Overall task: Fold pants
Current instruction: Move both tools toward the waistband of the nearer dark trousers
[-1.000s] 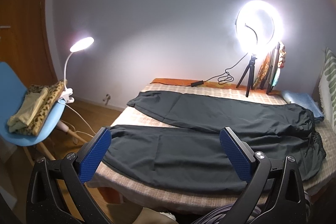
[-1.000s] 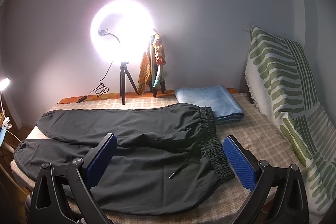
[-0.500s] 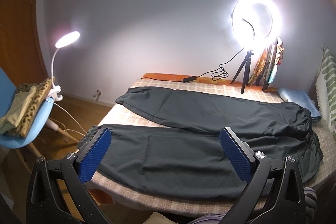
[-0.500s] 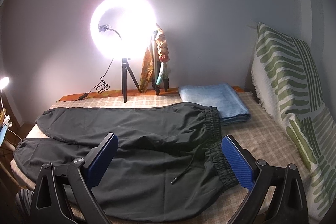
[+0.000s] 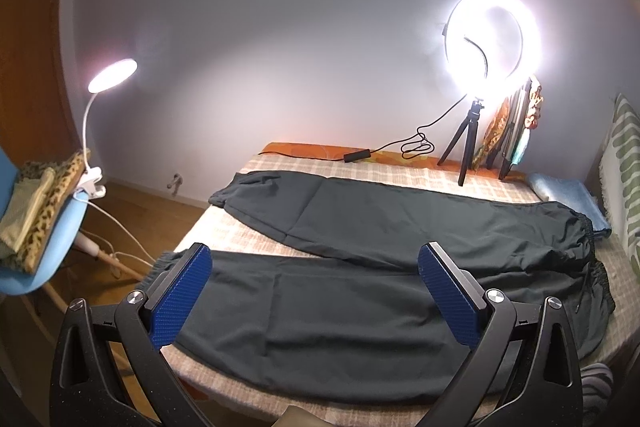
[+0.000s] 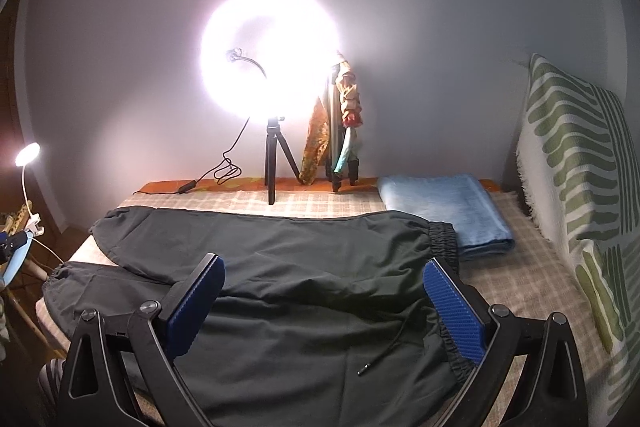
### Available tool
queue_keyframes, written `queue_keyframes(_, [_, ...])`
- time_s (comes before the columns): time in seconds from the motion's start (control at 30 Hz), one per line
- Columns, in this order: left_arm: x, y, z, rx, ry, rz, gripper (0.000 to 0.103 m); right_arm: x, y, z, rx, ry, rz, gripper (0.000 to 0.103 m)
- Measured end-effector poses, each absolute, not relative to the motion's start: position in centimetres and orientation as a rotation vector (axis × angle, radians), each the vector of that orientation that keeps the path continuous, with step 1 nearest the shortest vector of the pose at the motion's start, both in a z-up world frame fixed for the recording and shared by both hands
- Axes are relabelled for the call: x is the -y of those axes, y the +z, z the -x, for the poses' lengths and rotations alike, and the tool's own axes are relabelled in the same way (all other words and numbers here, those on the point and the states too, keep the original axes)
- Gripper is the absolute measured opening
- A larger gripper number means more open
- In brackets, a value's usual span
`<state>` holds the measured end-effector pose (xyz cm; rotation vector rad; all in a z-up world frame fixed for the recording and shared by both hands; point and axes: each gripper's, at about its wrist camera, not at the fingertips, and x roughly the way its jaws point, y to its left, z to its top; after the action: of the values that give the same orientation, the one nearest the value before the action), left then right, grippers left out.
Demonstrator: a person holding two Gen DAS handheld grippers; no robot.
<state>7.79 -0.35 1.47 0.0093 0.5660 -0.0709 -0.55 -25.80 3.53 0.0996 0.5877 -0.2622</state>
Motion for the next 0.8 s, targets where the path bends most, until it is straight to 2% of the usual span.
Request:
queue_keyframes(0.4, [-1.0, 1.9, -11.2, -0.555, -0.057, -0.023, 0.103, 25.6, 4.9, -4.1, -0.608, -0.198, -0.069, 0.101])
queue_keyframes(0.8, [-4.4, -0.8, -18.7, -0.673, -0.094, 0.026, 0.102, 24.7, 3.4, -12.0, -0.630, -0.047, 0.016, 0.098])
